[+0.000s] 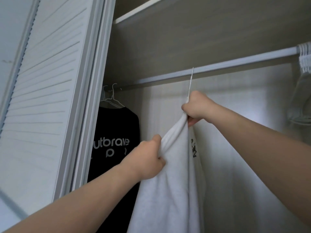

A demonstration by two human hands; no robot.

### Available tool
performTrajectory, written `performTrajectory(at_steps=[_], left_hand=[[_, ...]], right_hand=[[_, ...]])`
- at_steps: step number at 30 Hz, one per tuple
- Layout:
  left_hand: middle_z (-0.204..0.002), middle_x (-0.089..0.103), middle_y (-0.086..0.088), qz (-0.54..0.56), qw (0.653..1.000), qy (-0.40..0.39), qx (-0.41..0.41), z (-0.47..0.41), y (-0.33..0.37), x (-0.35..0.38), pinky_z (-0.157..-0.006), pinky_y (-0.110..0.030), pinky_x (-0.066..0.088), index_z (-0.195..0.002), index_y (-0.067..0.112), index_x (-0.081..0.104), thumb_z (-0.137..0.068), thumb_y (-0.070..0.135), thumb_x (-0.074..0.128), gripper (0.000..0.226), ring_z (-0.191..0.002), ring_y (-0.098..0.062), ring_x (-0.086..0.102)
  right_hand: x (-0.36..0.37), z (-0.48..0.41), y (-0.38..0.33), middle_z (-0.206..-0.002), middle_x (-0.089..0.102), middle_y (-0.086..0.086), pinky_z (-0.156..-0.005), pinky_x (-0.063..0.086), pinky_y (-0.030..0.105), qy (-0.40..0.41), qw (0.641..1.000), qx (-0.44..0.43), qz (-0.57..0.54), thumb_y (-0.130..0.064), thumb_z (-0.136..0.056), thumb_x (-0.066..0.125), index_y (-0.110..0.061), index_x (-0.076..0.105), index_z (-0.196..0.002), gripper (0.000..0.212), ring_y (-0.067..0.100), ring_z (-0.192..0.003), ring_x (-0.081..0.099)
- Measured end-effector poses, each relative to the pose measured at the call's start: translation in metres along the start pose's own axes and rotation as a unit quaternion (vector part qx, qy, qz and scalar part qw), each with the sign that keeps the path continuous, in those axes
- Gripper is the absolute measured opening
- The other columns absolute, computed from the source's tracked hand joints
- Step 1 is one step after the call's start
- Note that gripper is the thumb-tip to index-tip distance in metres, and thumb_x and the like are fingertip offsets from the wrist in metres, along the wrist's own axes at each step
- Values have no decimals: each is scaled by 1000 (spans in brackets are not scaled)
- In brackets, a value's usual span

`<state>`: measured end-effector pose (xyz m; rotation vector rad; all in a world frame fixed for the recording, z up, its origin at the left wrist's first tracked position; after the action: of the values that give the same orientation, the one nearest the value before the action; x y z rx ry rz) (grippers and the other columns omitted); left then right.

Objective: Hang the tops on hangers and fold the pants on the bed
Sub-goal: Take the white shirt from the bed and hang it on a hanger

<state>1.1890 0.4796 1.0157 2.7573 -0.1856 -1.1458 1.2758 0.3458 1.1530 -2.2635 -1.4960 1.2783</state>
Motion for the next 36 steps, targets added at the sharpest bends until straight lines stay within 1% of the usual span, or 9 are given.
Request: performTrajectory(at_steps=[3,9,14,18,22,24,28,31,36], left_hand=[[-96,58,-7,-22,999,-6,-24,2,-13,-9,-69,-35,47,-101,17,40,-88,22,57,22,-86,-28,60],[-95,56,-7,-78,994,-26,-72,-1,-37,-21,-71,-40,51,-101,19,39,-91,16,53,18,-83,-27,59],[-98,53,-8,-145,981,-55,-120,-8,-62,-20,-71,-42,49,-102,17,37,-93,12,53,18,-86,-30,58],[-102,55,-11,-192,963,-90,-166,-18,-87,-14,-77,-49,55,-108,14,39,-94,7,53,22,-88,-32,61],[-98,52,-7,-236,943,-106,-211,-32,-114,-8,-58,-35,44,-131,8,40,-95,4,52,38,-79,-25,56],[-99,53,-7,-260,925,-119,-251,-39,-127,-9,-63,-31,45,-131,3,45,-95,5,51,36,-82,-25,55],[-97,54,-7,-297,887,-141,-324,-53,-151,-15,-77,-33,53,-106,9,54,-97,7,53,9,-85,-22,59],[-121,56,-13,-337,851,-168,-365,-62,-164,-20,-99,-44,52,-122,5,55,-98,7,52,25,-113,-30,60],[-96,50,-8,-380,833,-162,-369,-71,-172,-26,-89,-38,50,-120,4,55,-95,4,50,26,-97,-26,58]], right_hand=[[22,-15,9,-92,68,36,-71,61,57,-4,997,-32,-64,-4,-94,47,14,58,-101,22,48,-70,71],[74,-53,12,-91,69,23,-55,62,49,-11,989,-84,-119,-11,-96,52,-1,59,-98,12,37,-56,72],[127,-80,-1,-91,70,15,-66,63,50,-26,982,-129,-135,-21,-99,55,-6,62,-101,16,35,-61,73],[170,-100,-15,-97,70,18,-78,59,51,-22,976,-157,-150,-22,-99,55,-5,63,-107,21,40,-79,70],[212,-119,-29,-98,70,17,-79,59,46,-31,969,-171,-175,-28,-100,53,-9,60,-117,26,38,-86,69],[233,-129,-40,-105,69,15,-80,55,39,-36,968,-175,-176,-31,-100,52,-10,60,-122,31,37,-94,67],[272,-144,-64,-125,64,16,-79,43,33,-47,962,-174,-203,-33,-101,53,-10,59,-129,37,38,-111,62],[297,-155,-78,-124,64,16,-79,45,30,-69,960,-168,-214,-34,-102,51,-10,57,-133,40,36,-108,64],[325,-170,-88,-118,65,17,-85,59,48,-110,949,-164,-244,-36,-103,48,-8,52,-136,43,36,-92,69]])
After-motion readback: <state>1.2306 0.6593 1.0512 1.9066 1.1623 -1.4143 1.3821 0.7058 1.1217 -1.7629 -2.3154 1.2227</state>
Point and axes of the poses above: each hand's wrist, its own z-axis away from the middle knuckle, its own x-axis out of the palm, y = z × x, the point moved 5 cm from there along -z, towards the middle knuckle
